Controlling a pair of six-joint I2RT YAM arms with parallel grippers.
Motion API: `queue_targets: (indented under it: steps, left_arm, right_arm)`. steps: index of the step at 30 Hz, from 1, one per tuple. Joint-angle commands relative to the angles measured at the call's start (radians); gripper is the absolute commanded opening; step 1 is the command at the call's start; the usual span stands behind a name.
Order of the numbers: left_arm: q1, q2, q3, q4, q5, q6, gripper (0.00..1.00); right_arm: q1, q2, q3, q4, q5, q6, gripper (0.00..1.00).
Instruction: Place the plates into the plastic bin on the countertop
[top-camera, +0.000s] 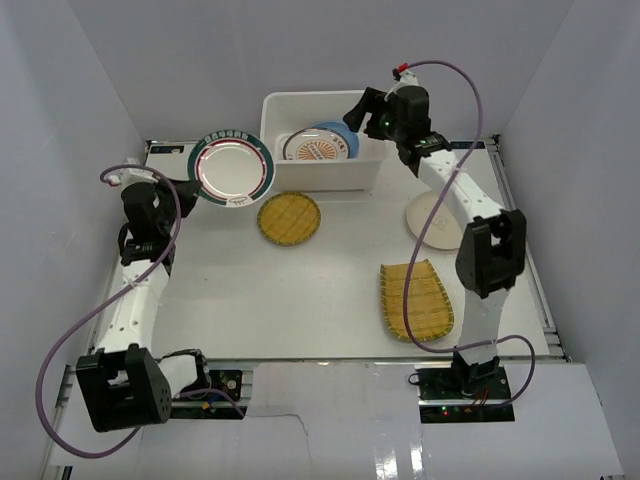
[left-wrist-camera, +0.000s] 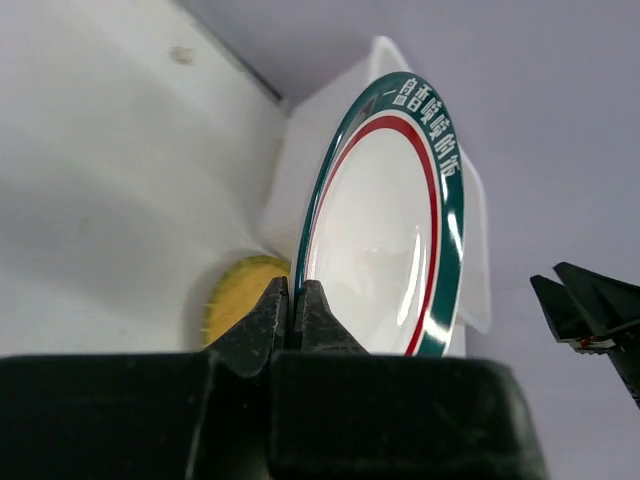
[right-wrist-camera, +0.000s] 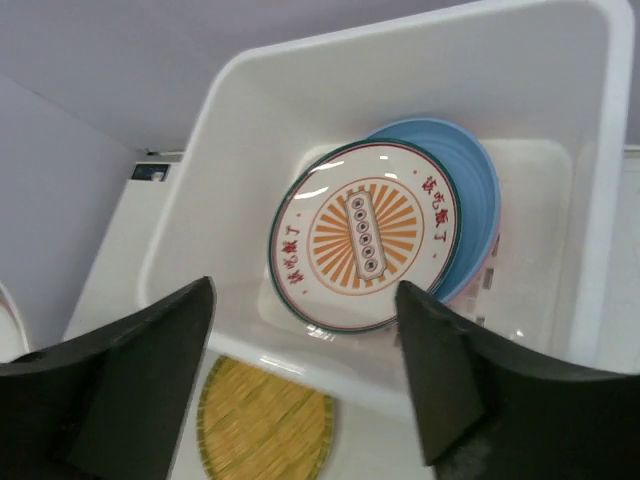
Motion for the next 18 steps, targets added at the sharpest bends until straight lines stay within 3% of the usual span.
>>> queue_targets:
  steps: [1, 3, 4, 5, 10, 15, 17, 18]
  left_arm:
    - [-0.142, -0.015, 0.141, 0.022, 0.019, -0.012, 0.00]
    - [-0.236, 0.086, 0.227, 0.022, -0.026, 0.003, 0.00]
    - [-0.301, 0.127, 0.270, 0.022, -0.048, 0.026, 0.00]
    - [-0.326, 0.216, 0.364, 0.019, -0.062, 0.040, 0.00]
    - [-0.397, 0.506, 0.662, -0.001, -0.117, 0.063, 0.00]
    - [-0.414, 0.823, 1.006, -0.018, -0.134, 0.056, 0.00]
    - [-0.423, 0.916, 1.120, -0.071, -0.142, 0.069, 0.00]
    - [-0.426, 0.960, 1.234, -0.096, -0.140, 0.077, 0.00]
  right_arm:
    - [-0.038, -0.258, -0.226, 0.119, 0.026, -0.027, 0.74]
    - [-0.082, -0.359, -0.388, 0.212, 0.001, 0.019, 0.48]
    - [-0.100, -0.458, -0.547, 0.239, -0.009, 0.041, 0.15]
    - [-0.119, -0.507, -0.622, 0.262, -0.022, 0.074, 0.08]
    - [-0.191, -0.786, -1.034, 0.350, -0.101, 0.124, 0.08]
    - [-0.190, -0.961, -1.211, 0.272, -0.132, 0.108, 0.08]
    - [-0.190, -1.035, -1.265, 0.174, -0.120, 0.081, 0.13]
    - [-0.190, -1.079, -1.283, 0.140, -0.088, 0.061, 0.21]
